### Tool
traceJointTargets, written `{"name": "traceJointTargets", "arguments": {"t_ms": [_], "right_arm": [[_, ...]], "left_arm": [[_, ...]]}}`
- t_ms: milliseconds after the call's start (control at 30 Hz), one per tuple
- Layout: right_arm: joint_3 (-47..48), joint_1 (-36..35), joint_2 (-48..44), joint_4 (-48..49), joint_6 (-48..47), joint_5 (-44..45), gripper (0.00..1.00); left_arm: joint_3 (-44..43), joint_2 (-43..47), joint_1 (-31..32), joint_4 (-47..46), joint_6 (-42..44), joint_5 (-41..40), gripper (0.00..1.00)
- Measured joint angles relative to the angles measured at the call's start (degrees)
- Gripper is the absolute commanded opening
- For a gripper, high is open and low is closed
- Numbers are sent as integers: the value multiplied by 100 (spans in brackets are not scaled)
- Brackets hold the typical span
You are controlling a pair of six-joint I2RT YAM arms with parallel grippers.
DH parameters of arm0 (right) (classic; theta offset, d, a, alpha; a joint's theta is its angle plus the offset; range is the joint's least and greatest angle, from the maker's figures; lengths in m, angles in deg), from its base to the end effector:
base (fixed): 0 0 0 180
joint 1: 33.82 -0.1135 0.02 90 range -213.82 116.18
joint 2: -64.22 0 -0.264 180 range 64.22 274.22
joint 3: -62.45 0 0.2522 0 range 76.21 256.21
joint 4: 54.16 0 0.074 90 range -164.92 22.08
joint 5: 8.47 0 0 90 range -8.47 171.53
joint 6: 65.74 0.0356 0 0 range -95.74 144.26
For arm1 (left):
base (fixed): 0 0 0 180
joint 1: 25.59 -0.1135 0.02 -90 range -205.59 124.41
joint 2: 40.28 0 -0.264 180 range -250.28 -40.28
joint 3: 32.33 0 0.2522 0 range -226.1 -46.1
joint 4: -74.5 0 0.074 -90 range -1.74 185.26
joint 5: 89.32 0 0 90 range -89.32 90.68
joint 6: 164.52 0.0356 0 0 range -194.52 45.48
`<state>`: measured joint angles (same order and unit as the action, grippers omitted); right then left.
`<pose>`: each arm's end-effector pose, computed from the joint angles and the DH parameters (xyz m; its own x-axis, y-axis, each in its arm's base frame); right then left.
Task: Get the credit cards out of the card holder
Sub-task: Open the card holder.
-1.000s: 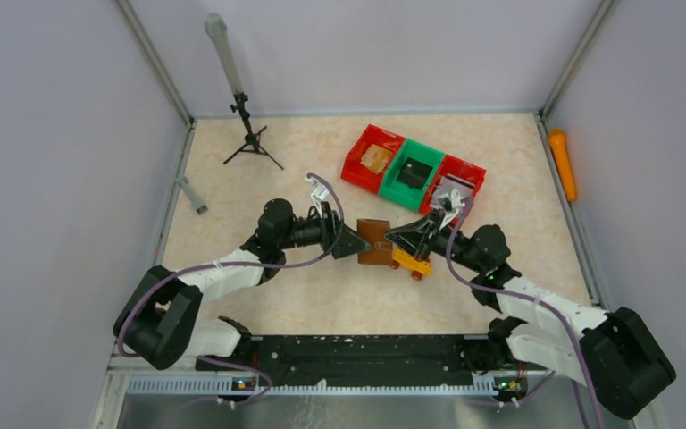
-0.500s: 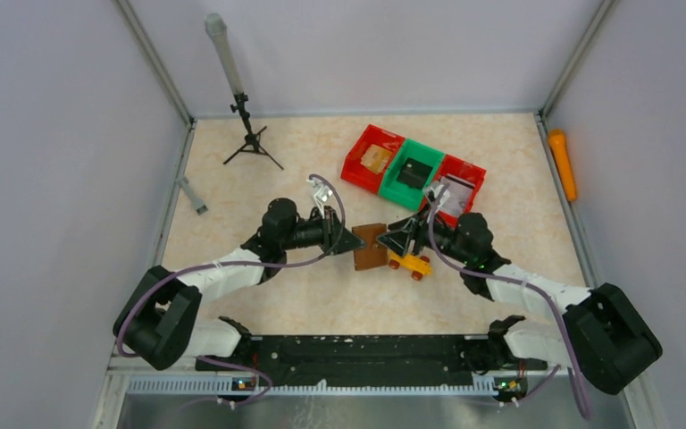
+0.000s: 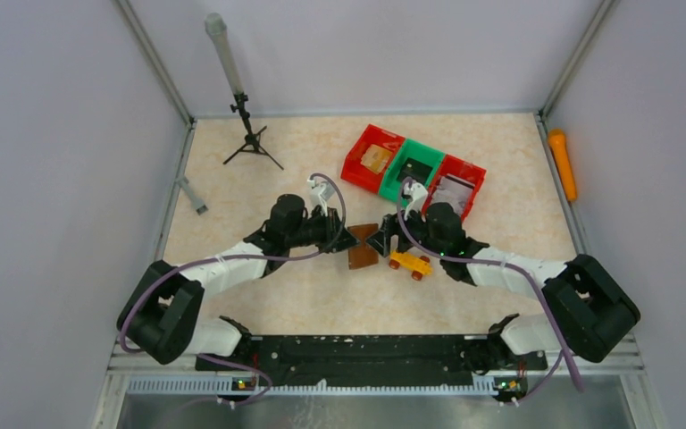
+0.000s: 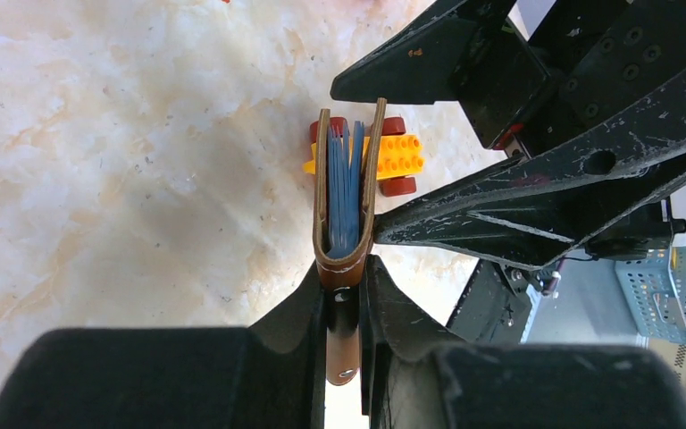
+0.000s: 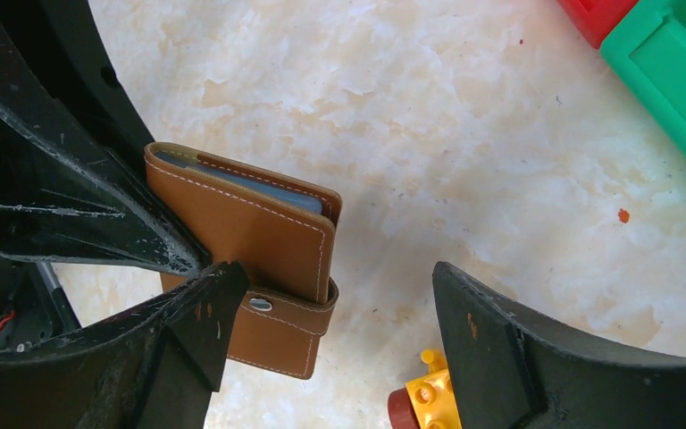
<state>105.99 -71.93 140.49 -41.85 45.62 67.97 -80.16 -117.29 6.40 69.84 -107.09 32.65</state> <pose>0.2083 0.1740 0.1957 -0.5372 0.0287 -0.8430 -0.6198 0.6645 0.4175 0.2238 -0.1620 0.2045 -0.7585 -0.0647 -0.6484 0.5336 0.5096 -0.6750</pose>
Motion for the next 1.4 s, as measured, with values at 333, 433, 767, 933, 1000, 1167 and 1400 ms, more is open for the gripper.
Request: {"name": "traceJointTargets", "arguments": {"t_ms": [333,433,767,933,1000,1167,1400], "right_arm": [[212,-190,251,-129,-225,44,81],[369,-234,457,-232,-304,61,80],[951,-490,717,-1134,-199,1357,79],[1071,-503,713,-1648,-15,2734,79],[1047,-426,688,-1917,33,3331,79],[461,-400,-63,-1895,59,3954,76],[-326,-398,-1115,-804,-310,2933,67]], "left_arm": [[-70,-44,-2,50,44,-61,0],[-70,-44,-13,181,85,-190,0],[-70,-42,-24,286,149,-748,0],[-70,4,-20,310,146,-822,0],[-70,68,-13,323,149,-826,0],[-70,151,-7,328,151,-837,0],[-70,155,-7,332,151,-839,0]]}}
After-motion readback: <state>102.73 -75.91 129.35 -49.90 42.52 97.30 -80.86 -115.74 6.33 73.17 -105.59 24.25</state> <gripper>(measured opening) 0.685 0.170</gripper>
